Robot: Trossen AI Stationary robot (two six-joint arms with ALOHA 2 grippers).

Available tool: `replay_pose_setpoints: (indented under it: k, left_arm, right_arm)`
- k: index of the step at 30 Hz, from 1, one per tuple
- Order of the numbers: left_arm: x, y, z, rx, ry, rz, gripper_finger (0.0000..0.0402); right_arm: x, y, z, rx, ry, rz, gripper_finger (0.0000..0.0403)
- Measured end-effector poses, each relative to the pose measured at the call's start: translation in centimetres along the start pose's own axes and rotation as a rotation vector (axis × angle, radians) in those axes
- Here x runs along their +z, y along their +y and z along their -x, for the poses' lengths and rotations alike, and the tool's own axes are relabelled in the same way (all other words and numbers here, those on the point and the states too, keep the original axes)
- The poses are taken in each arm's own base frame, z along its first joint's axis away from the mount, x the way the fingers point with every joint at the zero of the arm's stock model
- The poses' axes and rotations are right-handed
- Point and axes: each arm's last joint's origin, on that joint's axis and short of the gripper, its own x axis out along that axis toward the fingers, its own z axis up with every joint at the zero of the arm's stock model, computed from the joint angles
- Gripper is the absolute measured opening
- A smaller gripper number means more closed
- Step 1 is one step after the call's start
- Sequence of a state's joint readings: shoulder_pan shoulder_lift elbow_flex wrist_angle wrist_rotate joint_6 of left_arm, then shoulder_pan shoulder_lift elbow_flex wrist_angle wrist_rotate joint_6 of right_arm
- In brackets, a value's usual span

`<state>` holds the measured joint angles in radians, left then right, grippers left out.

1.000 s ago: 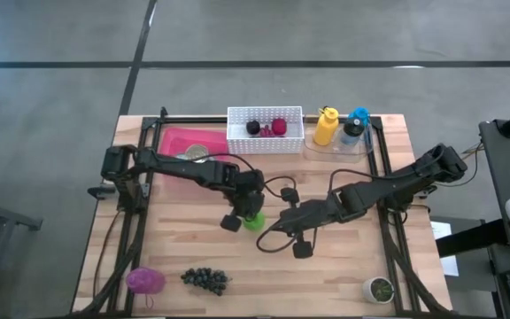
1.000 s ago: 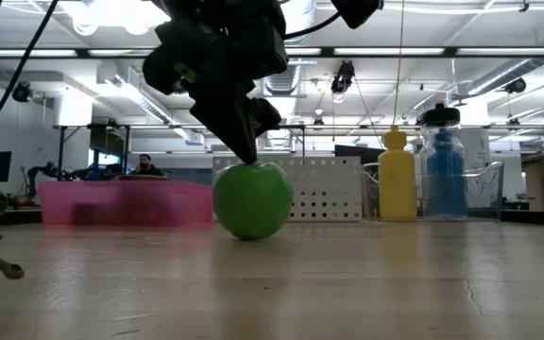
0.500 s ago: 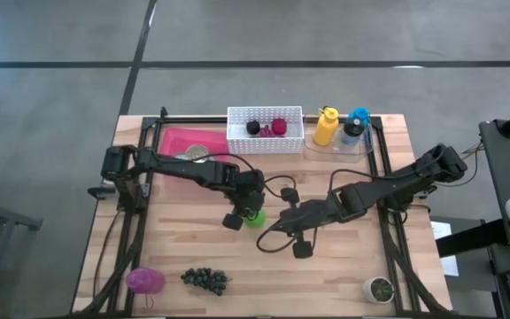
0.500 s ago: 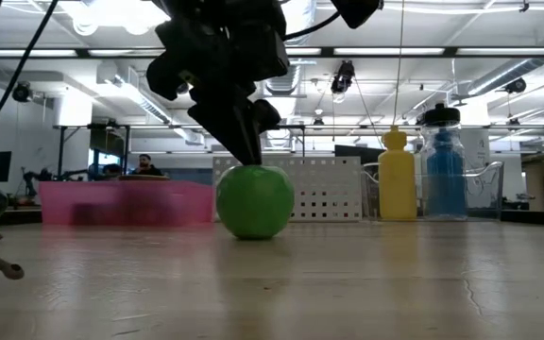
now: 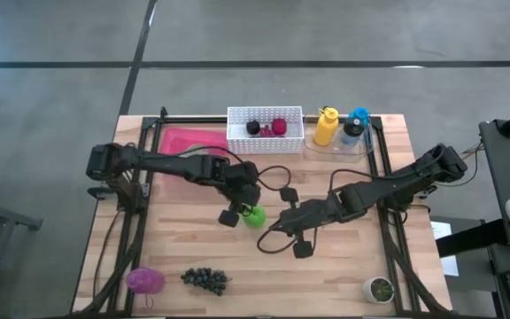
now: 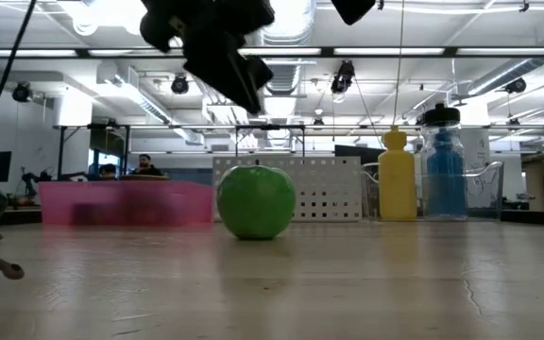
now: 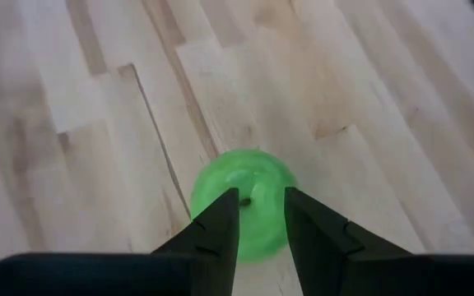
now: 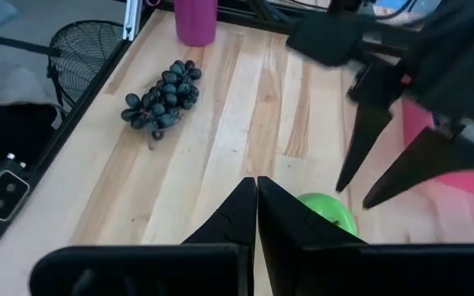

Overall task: Pick & Place Food Item
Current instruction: Put the green apple into the white bin

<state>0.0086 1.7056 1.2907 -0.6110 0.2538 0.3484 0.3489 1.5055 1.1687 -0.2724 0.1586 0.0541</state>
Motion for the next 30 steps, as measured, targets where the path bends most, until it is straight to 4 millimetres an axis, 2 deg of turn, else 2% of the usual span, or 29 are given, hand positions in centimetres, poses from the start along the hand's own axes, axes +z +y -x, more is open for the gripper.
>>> replay_pose_setpoints:
  k: [8, 12, 15, 19, 23, 26, 30]
  left_arm:
    - [-0.2, -2.4, 6.1, 0.023, -0.09, 0.001, 0.01]
    - [-1.4, -4.6, 8.7, 0.073, -0.141, -0.023, 0.0086]
    - [-2.7, -6.6, 9.8, 0.155, -0.162, -0.028, 0.0073]
    - [-4.6, -9.1, 10.7, 0.23, -0.24, -0.043, 0.0054]
    - [-6.4, -11.1, 10.6, 0.23, -0.349, -0.087, 0.0037]
    - [-7.6, -11.9, 10.4, 0.231, -0.423, -0.11, 0.003]
    - [-8.8, -12.3, 10.1, 0.247, -0.462, -0.115, 0.0028]
  right_arm:
    - [-0.1, 0.0, -0.2, -0.001, 0.007, 0.024, 0.0008]
    - [-0.4, 0.0, -0.3, -0.001, 0.018, 0.015, 0.0008]
    - [-0.6, -0.1, -0.4, -0.003, 0.031, 0.025, 0.0008]
    - [-0.5, -0.3, -0.4, -0.016, 0.021, 0.022, 0.0008]
    - [-0.5, -0.6, -0.4, -0.063, 0.018, 0.028, 0.0009]
    - [-0.6, -0.8, -0.5, -0.069, 0.021, 0.027, 0.0017]
    - [-0.5, -0.9, -0.5, -0.072, 0.02, 0.029, 0.0048]
